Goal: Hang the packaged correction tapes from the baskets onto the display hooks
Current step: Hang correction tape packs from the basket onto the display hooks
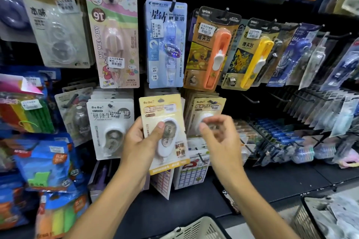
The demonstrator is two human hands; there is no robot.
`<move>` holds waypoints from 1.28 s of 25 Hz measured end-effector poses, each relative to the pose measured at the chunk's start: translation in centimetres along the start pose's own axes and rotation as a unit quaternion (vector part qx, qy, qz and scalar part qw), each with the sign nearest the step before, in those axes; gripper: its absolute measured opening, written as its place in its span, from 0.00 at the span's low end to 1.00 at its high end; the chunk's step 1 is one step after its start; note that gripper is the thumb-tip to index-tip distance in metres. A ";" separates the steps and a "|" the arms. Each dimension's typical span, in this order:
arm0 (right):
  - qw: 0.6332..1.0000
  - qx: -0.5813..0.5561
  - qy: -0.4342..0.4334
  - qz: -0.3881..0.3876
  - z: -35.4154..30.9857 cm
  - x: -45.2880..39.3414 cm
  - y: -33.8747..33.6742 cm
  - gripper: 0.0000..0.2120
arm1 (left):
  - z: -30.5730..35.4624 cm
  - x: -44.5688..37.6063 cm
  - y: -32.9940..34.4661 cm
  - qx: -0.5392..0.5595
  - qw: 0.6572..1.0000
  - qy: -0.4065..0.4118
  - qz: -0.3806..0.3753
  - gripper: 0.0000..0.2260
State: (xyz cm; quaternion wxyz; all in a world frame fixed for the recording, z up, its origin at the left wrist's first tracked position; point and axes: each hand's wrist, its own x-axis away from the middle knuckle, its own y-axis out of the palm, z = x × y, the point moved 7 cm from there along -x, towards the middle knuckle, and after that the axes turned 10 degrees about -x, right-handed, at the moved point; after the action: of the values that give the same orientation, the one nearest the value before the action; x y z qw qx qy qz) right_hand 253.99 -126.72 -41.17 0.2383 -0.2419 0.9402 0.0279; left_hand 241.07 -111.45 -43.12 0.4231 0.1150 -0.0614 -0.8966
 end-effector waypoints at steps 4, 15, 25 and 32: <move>0.974 -0.178 0.066 -0.119 1.5 1.8 3.8 0.14 | 0.0 1.0 1.6 -0.049 0.996 0.034 -0.073 0.11; 0.983 -0.085 0.142 0.073 2.7 -2.1 -6.6 0.15 | 0.8 1.1 -0.9 -0.554 0.812 0.183 -0.024 0.25; 0.993 0.007 0.121 0.003 2.9 -3.3 -5.1 0.17 | 2.3 1.8 -2.4 -0.628 0.746 0.207 0.074 0.34; 0.931 0.331 -0.112 -0.104 3.5 -1.1 -2.4 0.22 | 0.8 1.4 -2.9 -0.666 0.720 0.190 0.037 0.39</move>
State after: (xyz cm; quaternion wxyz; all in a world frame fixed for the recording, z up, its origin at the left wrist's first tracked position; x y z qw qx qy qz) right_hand 257.47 -127.81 -43.58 0.4105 -0.2406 0.8328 -0.2829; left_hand 237.84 -110.65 -43.19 0.4262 -0.0307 0.6292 -0.6492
